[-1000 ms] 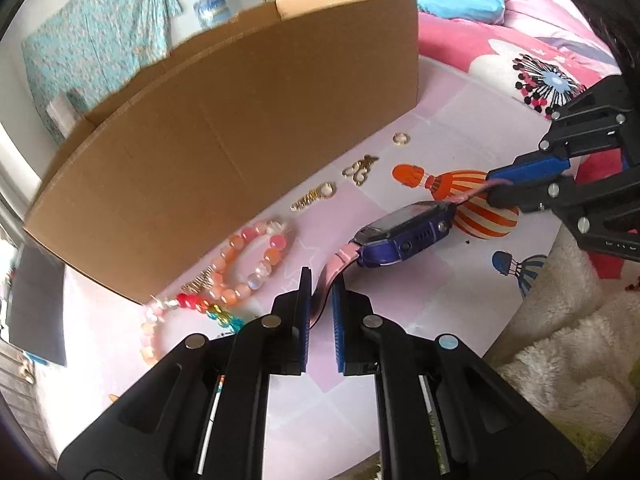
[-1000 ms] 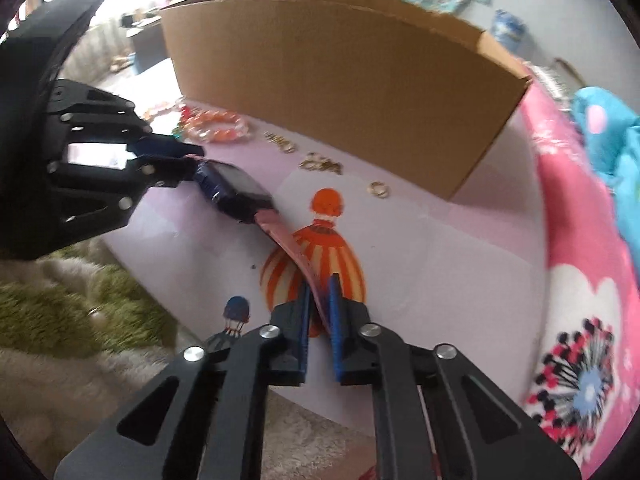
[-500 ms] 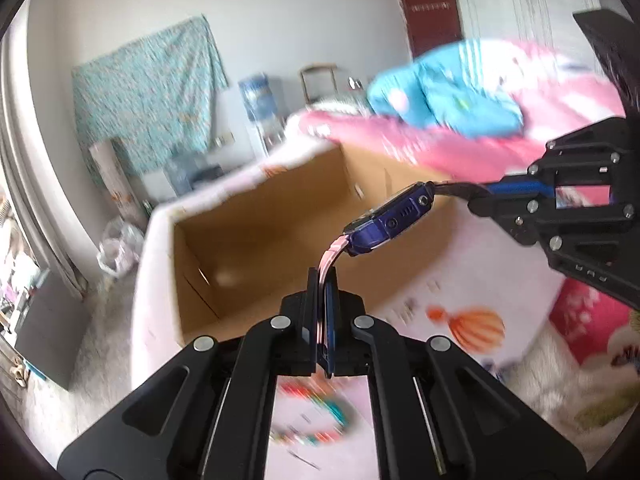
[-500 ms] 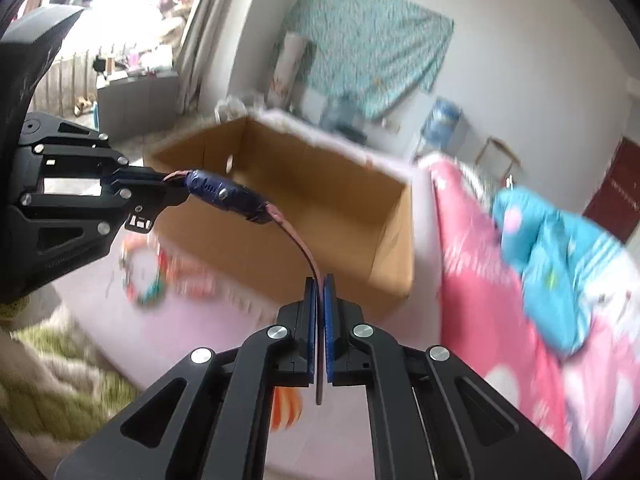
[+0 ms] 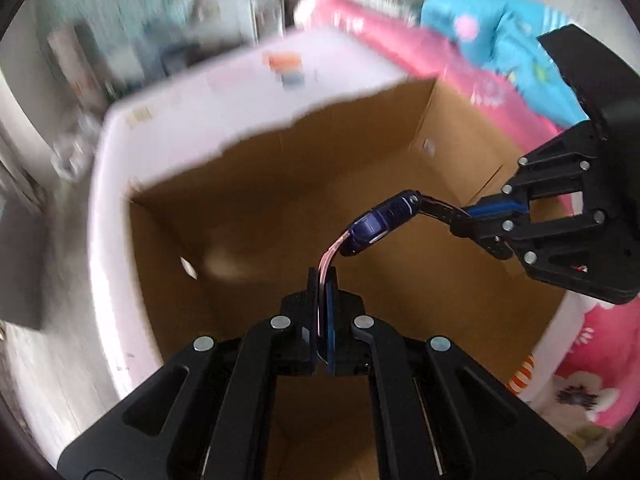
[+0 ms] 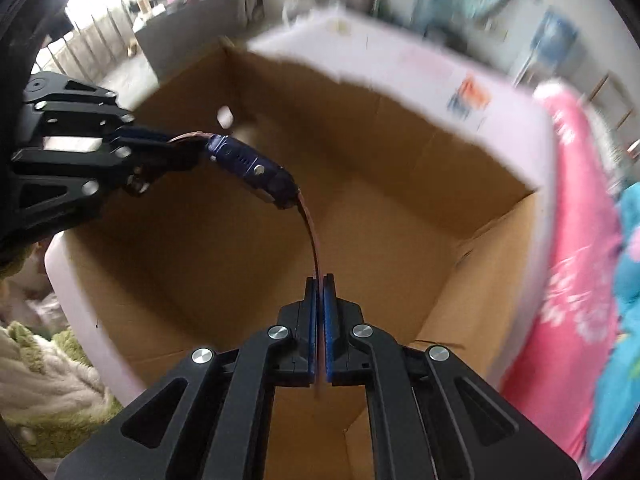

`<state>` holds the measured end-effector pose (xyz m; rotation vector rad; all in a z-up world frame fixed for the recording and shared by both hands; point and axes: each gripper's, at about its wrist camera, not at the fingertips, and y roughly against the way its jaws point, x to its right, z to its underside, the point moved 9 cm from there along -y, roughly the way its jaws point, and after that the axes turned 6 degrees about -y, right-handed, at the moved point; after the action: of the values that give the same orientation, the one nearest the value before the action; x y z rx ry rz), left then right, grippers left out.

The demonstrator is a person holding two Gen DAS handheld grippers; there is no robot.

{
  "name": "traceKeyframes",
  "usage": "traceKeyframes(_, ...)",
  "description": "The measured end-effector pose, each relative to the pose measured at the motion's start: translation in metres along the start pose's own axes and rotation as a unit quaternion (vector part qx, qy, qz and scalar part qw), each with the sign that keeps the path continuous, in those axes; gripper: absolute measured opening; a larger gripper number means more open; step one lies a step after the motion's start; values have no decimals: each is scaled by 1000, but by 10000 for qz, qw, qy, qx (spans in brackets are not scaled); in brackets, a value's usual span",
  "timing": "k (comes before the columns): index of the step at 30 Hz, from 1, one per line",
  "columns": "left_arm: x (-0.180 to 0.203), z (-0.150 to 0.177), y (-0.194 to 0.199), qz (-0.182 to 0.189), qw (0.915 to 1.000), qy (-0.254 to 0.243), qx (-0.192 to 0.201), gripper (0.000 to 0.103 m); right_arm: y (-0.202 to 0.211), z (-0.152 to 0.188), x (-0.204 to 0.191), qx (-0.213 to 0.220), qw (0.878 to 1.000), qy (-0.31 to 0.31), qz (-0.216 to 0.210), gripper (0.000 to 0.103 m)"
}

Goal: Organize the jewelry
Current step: 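Lift the watch with both grippers and lower it into the cardboard box, then open both grippers and withdraw them from the box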

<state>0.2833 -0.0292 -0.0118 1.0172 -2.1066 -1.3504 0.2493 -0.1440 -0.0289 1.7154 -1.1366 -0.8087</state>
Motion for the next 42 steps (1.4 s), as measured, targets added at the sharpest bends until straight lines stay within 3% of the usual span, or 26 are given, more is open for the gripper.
traceKeyframes(5, -14, 0, -36, -14, 9982, 113, -582, 3, -28, -17, 10, -634, 9974, -236, -247, 4)
traceKeyframes(8, -18, 2, -44, -12, 9969, 173, -773, 8, -37, -27, 15, -794, 9961, -330, -198, 4)
traceKeyframes(10, -21, -1, -47, -197, 9966, 151, -784, 8, -40, -33, 19, -777, 9962, -383, -41, 6)
traceKeyframes(11, -23, -3, -47, -295, 9966, 111, -765, 15, -41, -36, 20, -737, 9967, -349, 60, 7)
traceKeyframes(14, -25, -5, -42, -384, 9971, 100, -648, 27, -39, -42, 21, -583, 9976, -320, 205, 28)
traceKeyframes(18, -25, -8, -28, -522, 9978, 38, -399, 30, -31, -46, 16, -303, 9982, -192, 485, 38)
traceKeyframes(22, -25, -11, 0, -619, 9981, 42, 25, 41, -7, -47, 11, 197, 9979, -219, 580, 39)
traceKeyframes(24, -23, -9, 26, -688, 9967, 65, 418, 50, 16, -41, 7, 535, 9972, -348, 401, 39)
traceKeyframes(26, -23, -3, 52, -841, 9934, 90, 769, 56, 52, -38, 1, 1145, 9917, -471, 347, 42)
traceKeyframes(28, -22, 10, 90, -1027, 9864, 90, 1279, 64, 92, -28, -7, 1814, 9814, -519, 350, 53)
traceKeyframes(30, -23, 27, 120, -1133, 9790, 145, 1690, 79, 130, -15, -14, 2458, 9669, -549, 406, 70)
traceKeyframes(31, -24, 39, 134, -1205, 9745, 221, 1881, 81, 151, -2, -21, 2807, 9571, -555, 459, 72)
traceKeyframes(34, -30, 73, 149, -1333, 9678, 420, 2091, 84, 192, 40, -40, 3593, 9284, -727, 615, 93)
traceKeyframes(37, -35, 114, 133, -1414, 9686, 871, 1848, 84, 192, 72, -40, 3779, 9163, -1102, 739, 97)
traceKeyframes(42, -38, 179, 88, -1101, 9726, 1535, 1354, 84, 137, 121, -49, 3193, 9223, -1743, 1302, 97)
